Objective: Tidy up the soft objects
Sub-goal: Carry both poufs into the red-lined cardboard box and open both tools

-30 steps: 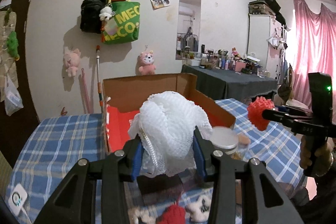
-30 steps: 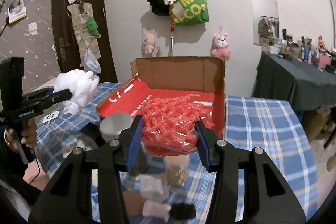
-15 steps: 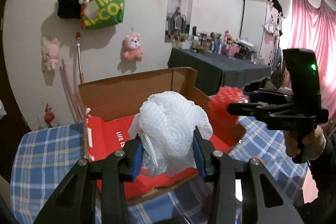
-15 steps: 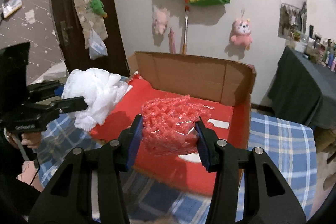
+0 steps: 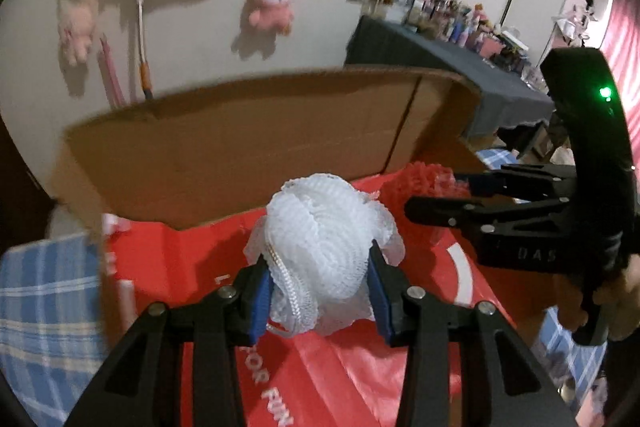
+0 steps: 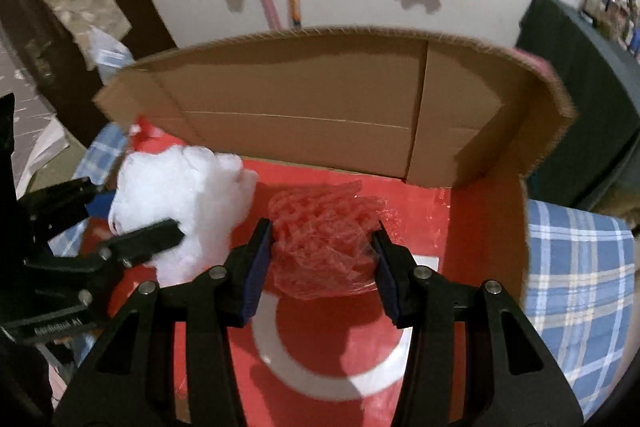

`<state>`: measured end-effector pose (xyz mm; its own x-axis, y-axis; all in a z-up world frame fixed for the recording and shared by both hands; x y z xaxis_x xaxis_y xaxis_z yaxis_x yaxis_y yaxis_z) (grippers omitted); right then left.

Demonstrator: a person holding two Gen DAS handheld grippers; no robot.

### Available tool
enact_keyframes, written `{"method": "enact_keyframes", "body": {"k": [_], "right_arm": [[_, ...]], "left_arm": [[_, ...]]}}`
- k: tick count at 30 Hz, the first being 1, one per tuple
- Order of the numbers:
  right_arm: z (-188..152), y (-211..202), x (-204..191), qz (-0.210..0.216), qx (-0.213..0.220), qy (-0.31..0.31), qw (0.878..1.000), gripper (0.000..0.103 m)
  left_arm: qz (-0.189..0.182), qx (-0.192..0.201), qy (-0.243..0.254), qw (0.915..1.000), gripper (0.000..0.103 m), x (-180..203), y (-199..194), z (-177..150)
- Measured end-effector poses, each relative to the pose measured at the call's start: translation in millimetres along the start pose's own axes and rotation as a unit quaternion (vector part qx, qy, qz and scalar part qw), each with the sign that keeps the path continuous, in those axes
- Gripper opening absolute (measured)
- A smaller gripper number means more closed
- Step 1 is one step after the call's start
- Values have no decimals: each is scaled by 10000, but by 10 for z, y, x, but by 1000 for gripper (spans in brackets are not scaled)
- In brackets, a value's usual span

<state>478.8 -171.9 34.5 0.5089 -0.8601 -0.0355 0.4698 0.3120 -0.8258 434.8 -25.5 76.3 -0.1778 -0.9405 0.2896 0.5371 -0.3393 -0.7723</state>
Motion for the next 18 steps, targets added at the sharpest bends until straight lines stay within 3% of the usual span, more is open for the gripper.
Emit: {"method": "enact_keyframes", "body": {"k": [7,18], "right_arm": [[85,326,90,-176,-309,123,9993,46],[117,359,138,-246,-341,221,9989,52]], "left_arm": [[204,-159,-202,9995,47,-93,295,10],[165,-156,-469,9986,57,-191,393,77]]}}
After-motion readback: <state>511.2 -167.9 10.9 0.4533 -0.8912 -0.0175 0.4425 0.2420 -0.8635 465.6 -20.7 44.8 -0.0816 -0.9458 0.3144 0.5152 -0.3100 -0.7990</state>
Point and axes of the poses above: each gripper's, at about its wrist camera, not at the fingertips, and y roughly the way its jaws point, x to its right, z to its top, the point moved 4 cm from there along y, roughly the way its jaws point, and after that the axes turned 14 degrees about -y, right-handed, at the moved point
